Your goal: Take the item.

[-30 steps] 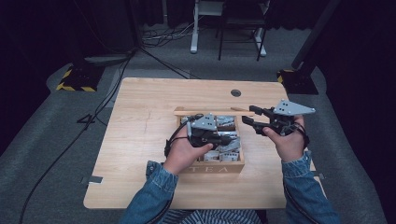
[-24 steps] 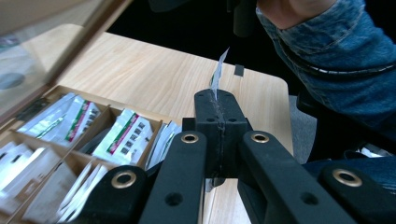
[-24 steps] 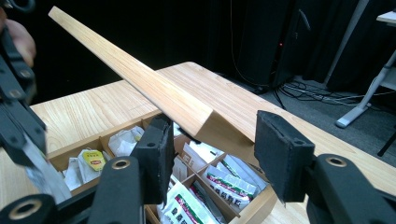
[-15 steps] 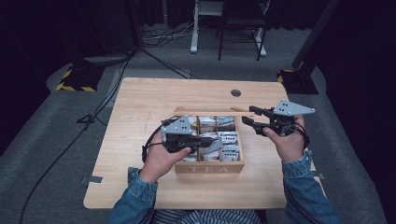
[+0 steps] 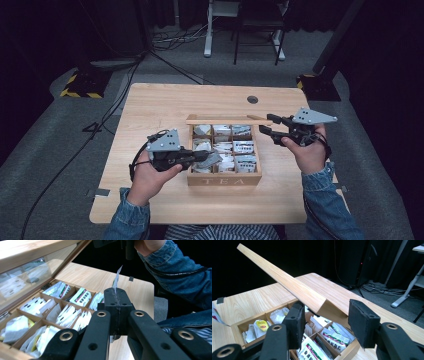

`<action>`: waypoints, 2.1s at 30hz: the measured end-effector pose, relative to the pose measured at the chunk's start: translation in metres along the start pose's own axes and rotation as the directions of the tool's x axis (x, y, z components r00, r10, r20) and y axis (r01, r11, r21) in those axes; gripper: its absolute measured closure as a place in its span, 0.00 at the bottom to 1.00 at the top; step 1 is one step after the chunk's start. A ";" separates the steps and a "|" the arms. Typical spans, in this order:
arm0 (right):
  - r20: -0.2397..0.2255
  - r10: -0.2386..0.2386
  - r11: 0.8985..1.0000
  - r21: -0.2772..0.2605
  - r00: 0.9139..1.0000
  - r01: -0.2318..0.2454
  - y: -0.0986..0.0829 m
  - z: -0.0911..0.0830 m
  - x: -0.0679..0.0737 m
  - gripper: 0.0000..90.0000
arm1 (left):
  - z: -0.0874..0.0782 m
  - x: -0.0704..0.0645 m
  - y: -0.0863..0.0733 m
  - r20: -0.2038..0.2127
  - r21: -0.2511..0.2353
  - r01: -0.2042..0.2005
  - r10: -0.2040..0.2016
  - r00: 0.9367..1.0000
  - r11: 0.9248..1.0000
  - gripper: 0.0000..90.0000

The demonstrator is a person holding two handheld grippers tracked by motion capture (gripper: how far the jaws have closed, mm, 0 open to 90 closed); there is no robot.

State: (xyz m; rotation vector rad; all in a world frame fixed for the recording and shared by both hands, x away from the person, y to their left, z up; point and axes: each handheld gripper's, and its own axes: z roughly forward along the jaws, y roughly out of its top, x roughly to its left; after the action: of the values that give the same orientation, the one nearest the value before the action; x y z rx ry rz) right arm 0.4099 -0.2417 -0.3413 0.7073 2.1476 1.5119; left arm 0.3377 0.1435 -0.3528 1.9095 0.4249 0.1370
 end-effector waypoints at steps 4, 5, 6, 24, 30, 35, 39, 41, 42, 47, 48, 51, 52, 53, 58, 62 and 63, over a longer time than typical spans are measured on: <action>-0.002 0.000 1.000 -0.002 1.000 0.000 0.000 0.000 0.000 0.54 | -0.010 0.002 -0.004 -0.022 0.000 0.011 -0.011 1.000 1.000 1.00; -0.003 -0.001 1.000 -0.002 1.000 0.001 0.000 0.000 0.000 0.54 | -0.012 0.002 -0.004 -0.022 0.002 0.012 -0.011 1.000 1.000 1.00; -0.003 -0.001 1.000 -0.002 1.000 0.001 0.000 0.000 0.000 0.54 | -0.015 0.003 -0.005 -0.026 0.000 0.012 -0.012 1.000 1.000 1.00; -0.005 0.000 1.000 0.000 1.000 0.000 -0.001 0.000 0.000 0.54 | -0.060 0.031 -0.029 -0.153 0.087 0.103 -0.089 0.984 0.991 1.00; -0.007 0.001 1.000 -0.003 1.000 -0.001 -0.001 0.000 0.000 0.54 | -0.068 0.048 -0.043 -0.222 0.096 0.184 -0.160 0.962 0.978 0.99; -0.007 0.004 1.000 0.003 1.000 -0.004 -0.002 -0.001 0.000 0.54 | -0.072 0.060 -0.054 -0.255 0.103 0.248 -0.215 0.943 0.963 0.99; -0.006 0.004 1.000 0.004 1.000 -0.004 -0.002 -0.001 0.001 0.54 | -0.072 0.067 -0.061 -0.276 0.123 0.284 -0.242 0.930 0.951 0.99; -0.006 0.004 1.000 0.004 1.000 -0.004 -0.002 -0.001 0.001 0.54 | -0.071 0.072 -0.066 -0.296 0.130 0.311 -0.263 0.918 0.941 0.99; -0.006 0.004 1.000 0.004 1.000 -0.004 -0.002 -0.001 0.001 0.54 | -0.071 0.074 -0.068 -0.300 0.130 0.325 -0.276 0.913 0.937 0.99; -0.007 0.004 1.000 0.003 1.000 -0.004 -0.002 -0.001 0.000 0.54 | -0.068 0.084 -0.080 -0.286 0.132 0.391 -0.343 0.895 0.911 0.99; -0.007 0.005 1.000 0.003 1.000 -0.005 -0.002 -0.001 0.000 0.54 | -0.067 0.086 -0.083 -0.277 0.134 0.401 -0.354 0.893 0.906 0.99; -0.007 0.004 1.000 0.003 1.000 -0.004 -0.002 -0.001 0.001 0.54 | -0.065 0.092 -0.091 -0.277 0.137 0.438 -0.390 0.878 0.888 0.99; -0.007 0.004 1.000 0.003 1.000 -0.004 -0.002 -0.001 0.001 0.54 | -0.065 0.093 -0.093 -0.277 0.141 0.446 -0.398 0.875 0.884 0.99; -0.007 0.004 1.000 0.003 1.000 -0.004 -0.002 -0.001 0.001 0.54 | -0.064 0.095 -0.095 -0.272 0.142 0.454 -0.406 0.872 0.880 0.99; -0.007 0.005 1.000 0.003 1.000 -0.005 -0.002 -0.001 0.000 0.54 | -0.062 0.100 -0.102 -0.280 0.149 0.476 -0.424 0.861 0.867 0.99; -0.009 0.005 1.000 0.003 1.000 -0.005 -0.002 -0.001 0.000 0.54 | -0.060 0.103 -0.106 -0.289 0.155 0.478 -0.423 0.859 0.865 0.99; -0.010 0.007 1.000 0.002 1.000 -0.007 -0.002 -0.001 0.000 0.54 | -0.059 0.105 -0.109 -0.288 0.153 0.483 -0.429 0.856 0.862 0.99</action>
State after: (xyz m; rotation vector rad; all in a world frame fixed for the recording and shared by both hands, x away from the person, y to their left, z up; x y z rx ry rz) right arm 0.4090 -0.2426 -0.3432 0.7104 2.1568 1.5201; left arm 0.3927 0.2669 -0.4424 1.9557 1.0951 0.0058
